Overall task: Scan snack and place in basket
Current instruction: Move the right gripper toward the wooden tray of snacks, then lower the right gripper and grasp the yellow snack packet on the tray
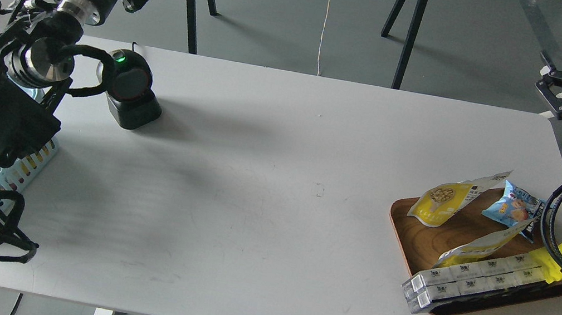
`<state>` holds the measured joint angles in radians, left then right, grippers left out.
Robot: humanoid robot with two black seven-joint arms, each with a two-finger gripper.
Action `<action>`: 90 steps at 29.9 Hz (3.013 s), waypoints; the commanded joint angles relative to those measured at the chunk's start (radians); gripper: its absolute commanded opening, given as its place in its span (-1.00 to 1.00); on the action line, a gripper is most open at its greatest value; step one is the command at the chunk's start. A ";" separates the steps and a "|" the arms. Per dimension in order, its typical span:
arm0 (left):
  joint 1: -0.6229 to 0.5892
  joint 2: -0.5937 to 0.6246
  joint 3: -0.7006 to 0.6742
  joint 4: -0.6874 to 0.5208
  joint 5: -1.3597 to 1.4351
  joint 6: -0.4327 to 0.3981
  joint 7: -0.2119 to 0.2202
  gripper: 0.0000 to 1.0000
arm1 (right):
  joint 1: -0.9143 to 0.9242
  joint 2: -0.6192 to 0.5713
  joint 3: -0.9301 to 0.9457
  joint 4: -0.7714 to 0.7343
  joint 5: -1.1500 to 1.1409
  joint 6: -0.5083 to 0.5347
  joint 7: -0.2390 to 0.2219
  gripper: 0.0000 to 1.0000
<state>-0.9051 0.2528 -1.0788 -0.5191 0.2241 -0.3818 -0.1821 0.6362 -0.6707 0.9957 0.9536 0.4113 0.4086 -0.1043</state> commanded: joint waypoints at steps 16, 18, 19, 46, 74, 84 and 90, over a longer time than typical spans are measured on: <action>-0.008 0.002 0.000 -0.001 -0.002 -0.002 -0.002 1.00 | 0.030 0.034 0.023 -0.030 0.000 -0.030 0.009 0.99; -0.008 0.002 0.000 -0.001 -0.002 -0.002 -0.002 1.00 | 0.030 0.028 0.044 -0.036 0.000 -0.030 0.008 0.99; -0.008 0.002 0.000 -0.001 -0.002 -0.002 -0.003 1.00 | 0.031 0.026 0.046 -0.042 0.000 -0.030 0.009 0.99; 0.003 0.013 -0.009 -0.079 -0.002 -0.008 -0.004 1.00 | 1.311 -0.268 -1.466 0.308 0.003 -0.149 -0.051 0.99; 0.009 0.011 -0.003 -0.078 -0.002 -0.020 -0.005 1.00 | 1.377 -0.001 -1.929 0.663 0.337 -0.691 -0.203 0.84; 0.018 0.011 0.000 -0.078 0.000 -0.017 -0.004 1.00 | 1.188 0.000 -1.769 0.640 0.294 -0.775 -0.244 -0.26; 0.020 0.011 0.000 -0.076 0.000 -0.016 -0.004 1.00 | 1.163 -0.046 -1.701 0.642 0.296 -0.827 -0.259 -0.86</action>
<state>-0.8863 0.2638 -1.0783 -0.5967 0.2241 -0.3977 -0.1861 1.8083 -0.6908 -0.7376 1.5939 0.7080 -0.3908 -0.3526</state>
